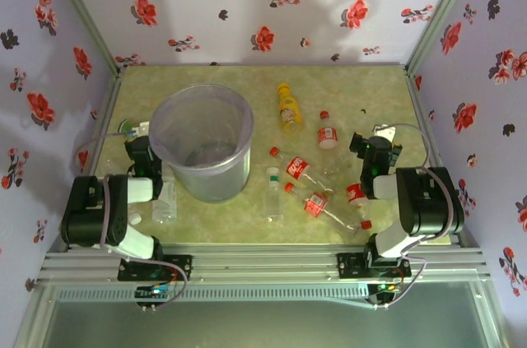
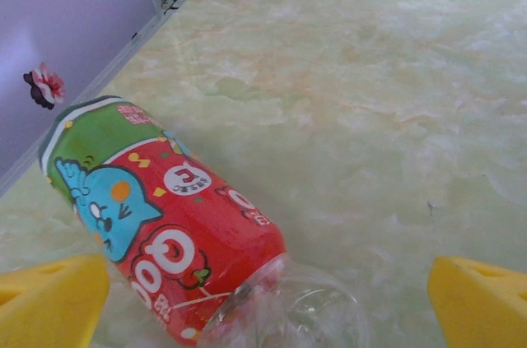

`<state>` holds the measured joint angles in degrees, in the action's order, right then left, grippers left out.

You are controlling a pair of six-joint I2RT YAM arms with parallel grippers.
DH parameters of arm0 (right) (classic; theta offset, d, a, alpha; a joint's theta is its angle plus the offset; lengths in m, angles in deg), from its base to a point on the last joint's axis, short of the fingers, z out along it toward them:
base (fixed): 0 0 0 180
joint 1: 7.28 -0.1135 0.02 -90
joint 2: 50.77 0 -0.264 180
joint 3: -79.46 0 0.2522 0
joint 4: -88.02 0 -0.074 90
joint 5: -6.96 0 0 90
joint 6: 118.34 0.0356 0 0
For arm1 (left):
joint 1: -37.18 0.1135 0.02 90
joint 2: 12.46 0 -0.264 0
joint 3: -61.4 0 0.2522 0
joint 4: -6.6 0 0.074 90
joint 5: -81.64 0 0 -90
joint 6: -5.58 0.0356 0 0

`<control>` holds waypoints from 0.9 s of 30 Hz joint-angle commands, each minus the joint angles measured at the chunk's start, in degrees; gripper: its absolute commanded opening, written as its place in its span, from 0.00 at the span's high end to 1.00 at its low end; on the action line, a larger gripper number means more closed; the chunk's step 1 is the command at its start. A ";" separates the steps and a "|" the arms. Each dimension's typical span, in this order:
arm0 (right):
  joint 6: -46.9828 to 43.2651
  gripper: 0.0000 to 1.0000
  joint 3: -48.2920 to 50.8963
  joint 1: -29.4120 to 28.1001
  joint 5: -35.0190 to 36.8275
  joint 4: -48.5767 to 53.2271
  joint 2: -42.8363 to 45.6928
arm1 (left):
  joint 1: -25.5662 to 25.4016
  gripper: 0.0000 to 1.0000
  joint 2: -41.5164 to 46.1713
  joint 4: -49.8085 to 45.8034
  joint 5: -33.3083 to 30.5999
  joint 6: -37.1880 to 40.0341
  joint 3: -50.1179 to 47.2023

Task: Put the plastic bottles in the bin

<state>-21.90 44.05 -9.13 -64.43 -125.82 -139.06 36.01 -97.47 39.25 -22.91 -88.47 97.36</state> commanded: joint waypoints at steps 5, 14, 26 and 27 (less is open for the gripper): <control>1.34 0.01 -12.55 -0.06 -0.37 24.78 8.80 | 0.88 0.01 13.07 -13.66 -9.60 -3.65 4.23; 11.13 0.01 -37.33 -0.09 -6.92 78.64 10.91 | 7.30 0.02 25.12 -51.97 -10.95 -17.14 23.54; 17.21 0.04 -39.56 -9.16 -14.59 106.99 12.55 | 7.76 0.13 23.07 -83.15 27.09 -22.95 49.49; 17.93 0.05 -38.95 -9.61 -15.14 107.58 13.05 | 7.56 0.14 23.18 -84.26 29.11 -23.15 49.55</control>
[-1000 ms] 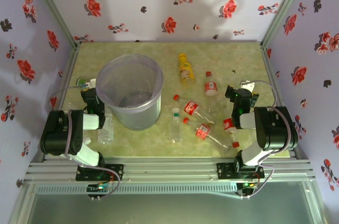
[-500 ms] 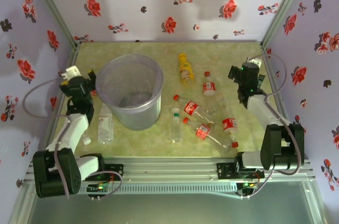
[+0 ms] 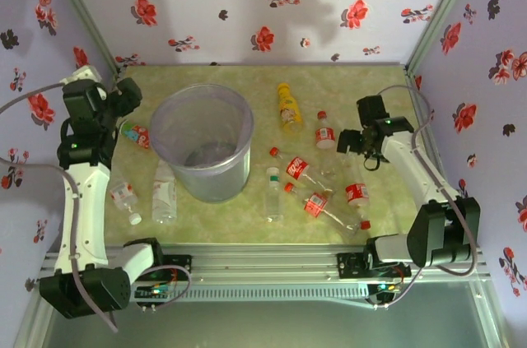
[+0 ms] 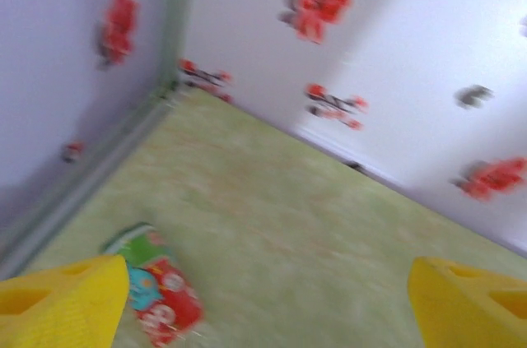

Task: Put the plastic bottles in the bin

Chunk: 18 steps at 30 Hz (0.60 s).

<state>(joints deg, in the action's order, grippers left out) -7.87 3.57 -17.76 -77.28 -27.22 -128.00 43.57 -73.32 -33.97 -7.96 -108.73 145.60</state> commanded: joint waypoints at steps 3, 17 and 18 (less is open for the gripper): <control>4.57 0.07 4.64 -1.10 -3.03 8.97 2.76 | -1.19 0.16 -0.04 -13.90 14.86 -2.13 0.33; 3.79 0.17 11.53 2.21 -7.21 -0.37 -4.05 | -6.34 0.31 -1.68 -14.42 18.32 -2.31 -4.78; 3.55 0.18 11.67 2.46 -7.01 -0.75 -4.37 | -6.48 0.33 -2.01 -14.26 18.32 -2.35 -4.86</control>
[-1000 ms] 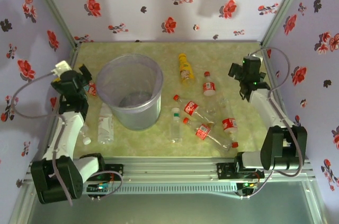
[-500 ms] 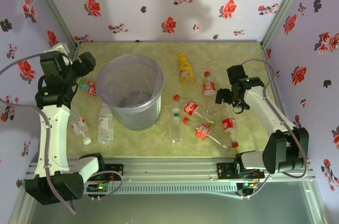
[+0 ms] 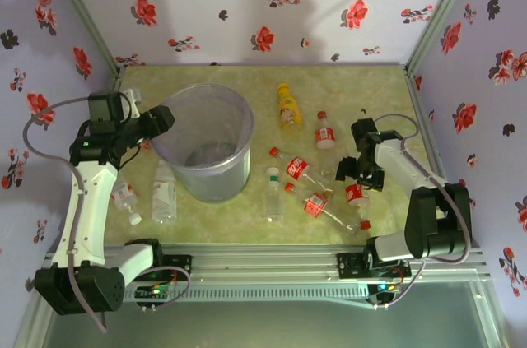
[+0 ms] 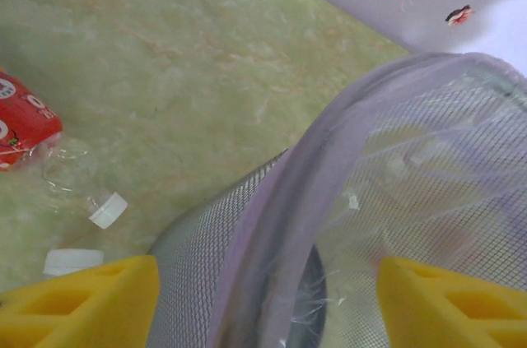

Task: Put the plastic bottles in the bin

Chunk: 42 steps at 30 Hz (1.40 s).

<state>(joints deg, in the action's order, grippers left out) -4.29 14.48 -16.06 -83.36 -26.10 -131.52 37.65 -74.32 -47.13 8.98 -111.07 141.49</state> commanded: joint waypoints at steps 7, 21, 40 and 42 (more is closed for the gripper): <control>-0.80 0.24 1.18 1.48 0.01 -3.60 -4.21 | -2.37 0.46 -2.97 -0.14 0.01 0.02 -1.20; -1.03 0.48 -0.42 1.48 2.14 -3.89 -4.64 | -6.61 0.56 -6.30 2.43 -1.96 -0.25 -0.95; -2.32 0.58 -20.08 1.48 1.19 7.31 8.45 | -7.41 0.06 -4.53 -5.55 -3.94 7.00 16.98; -1.46 0.56 -23.19 1.50 -3.54 3.65 10.65 | -8.32 0.06 -3.75 -5.18 -3.19 7.36 19.92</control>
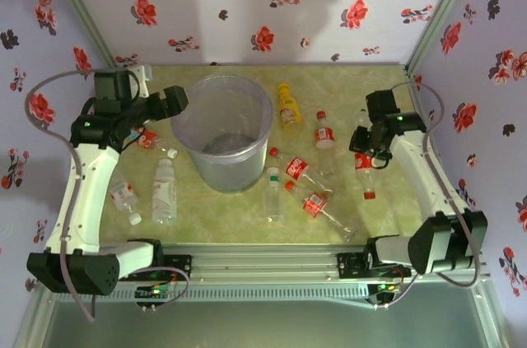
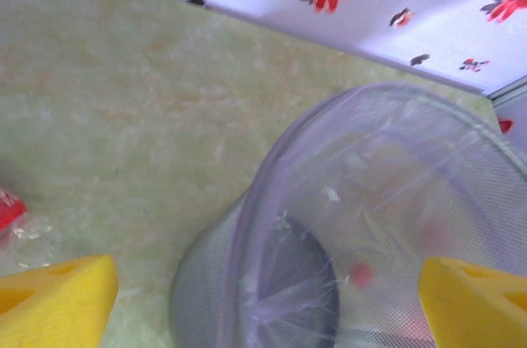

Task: Put the plastic bottles in the bin

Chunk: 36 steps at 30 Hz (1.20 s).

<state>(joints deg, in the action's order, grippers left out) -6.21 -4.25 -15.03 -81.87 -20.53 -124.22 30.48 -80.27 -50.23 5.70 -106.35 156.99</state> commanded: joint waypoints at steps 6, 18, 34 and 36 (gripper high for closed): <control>10.87 0.59 -11.53 -0.10 -19.83 -18.20 5.68 | -11.10 0.11 -0.68 4.54 11.33 1.32 10.49; 33.25 0.57 -17.47 -7.69 -40.12 -51.07 -1.77 | -31.33 0.00 -14.32 14.38 19.86 4.27 15.63; 37.02 0.57 -20.22 -16.61 -43.80 -57.49 -9.19 | -31.89 0.05 -21.63 23.29 19.24 0.50 18.84; 36.83 0.57 -20.15 -16.70 -43.80 -57.37 -9.43 | -31.89 0.16 -21.42 23.72 18.31 0.57 18.70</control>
<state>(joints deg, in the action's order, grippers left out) 29.37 -22.46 -30.92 -123.59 -75.06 -133.16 -1.10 -101.53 -30.82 23.50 -105.43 173.80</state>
